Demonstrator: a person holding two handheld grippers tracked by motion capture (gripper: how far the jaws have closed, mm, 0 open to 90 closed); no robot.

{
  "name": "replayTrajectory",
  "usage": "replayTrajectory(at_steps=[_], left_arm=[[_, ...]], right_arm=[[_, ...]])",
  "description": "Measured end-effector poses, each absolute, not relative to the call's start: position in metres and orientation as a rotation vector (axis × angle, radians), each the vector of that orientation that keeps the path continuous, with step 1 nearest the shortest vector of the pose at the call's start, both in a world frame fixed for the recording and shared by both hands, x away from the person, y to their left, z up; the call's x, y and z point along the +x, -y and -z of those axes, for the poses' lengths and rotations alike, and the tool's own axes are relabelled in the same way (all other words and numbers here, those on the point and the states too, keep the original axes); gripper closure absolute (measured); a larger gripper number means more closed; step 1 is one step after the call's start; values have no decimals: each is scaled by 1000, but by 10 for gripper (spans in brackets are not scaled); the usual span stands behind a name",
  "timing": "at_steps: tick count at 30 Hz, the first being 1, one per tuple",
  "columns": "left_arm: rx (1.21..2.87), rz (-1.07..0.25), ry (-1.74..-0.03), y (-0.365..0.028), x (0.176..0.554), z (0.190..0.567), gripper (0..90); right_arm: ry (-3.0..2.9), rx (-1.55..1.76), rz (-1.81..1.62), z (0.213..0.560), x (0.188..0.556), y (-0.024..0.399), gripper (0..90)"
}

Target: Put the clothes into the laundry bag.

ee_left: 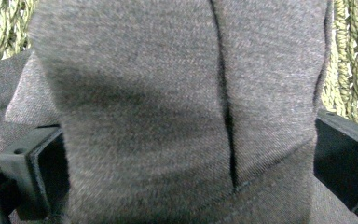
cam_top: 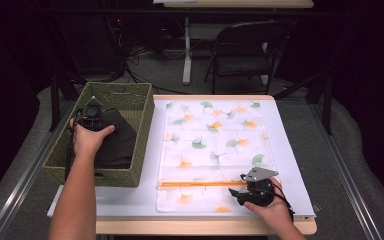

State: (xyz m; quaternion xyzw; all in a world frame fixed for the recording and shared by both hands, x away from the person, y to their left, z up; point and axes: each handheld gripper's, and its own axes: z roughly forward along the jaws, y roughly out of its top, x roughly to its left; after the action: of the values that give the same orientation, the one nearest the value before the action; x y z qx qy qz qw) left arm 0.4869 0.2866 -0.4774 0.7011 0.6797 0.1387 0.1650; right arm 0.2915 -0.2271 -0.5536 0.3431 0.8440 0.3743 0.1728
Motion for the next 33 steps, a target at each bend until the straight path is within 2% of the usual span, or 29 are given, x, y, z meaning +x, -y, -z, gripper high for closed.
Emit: replayTrajectory(at_steps=[7, 33], left_arm=[[1950, -368, -1926, -292, 486, 487, 0], [1991, -331, -1949, -289, 488, 496, 0]], right_arm=[[-2397, 972, -1061, 554, 292, 227, 323], [-2407, 971, -1055, 555, 292, 226, 323]])
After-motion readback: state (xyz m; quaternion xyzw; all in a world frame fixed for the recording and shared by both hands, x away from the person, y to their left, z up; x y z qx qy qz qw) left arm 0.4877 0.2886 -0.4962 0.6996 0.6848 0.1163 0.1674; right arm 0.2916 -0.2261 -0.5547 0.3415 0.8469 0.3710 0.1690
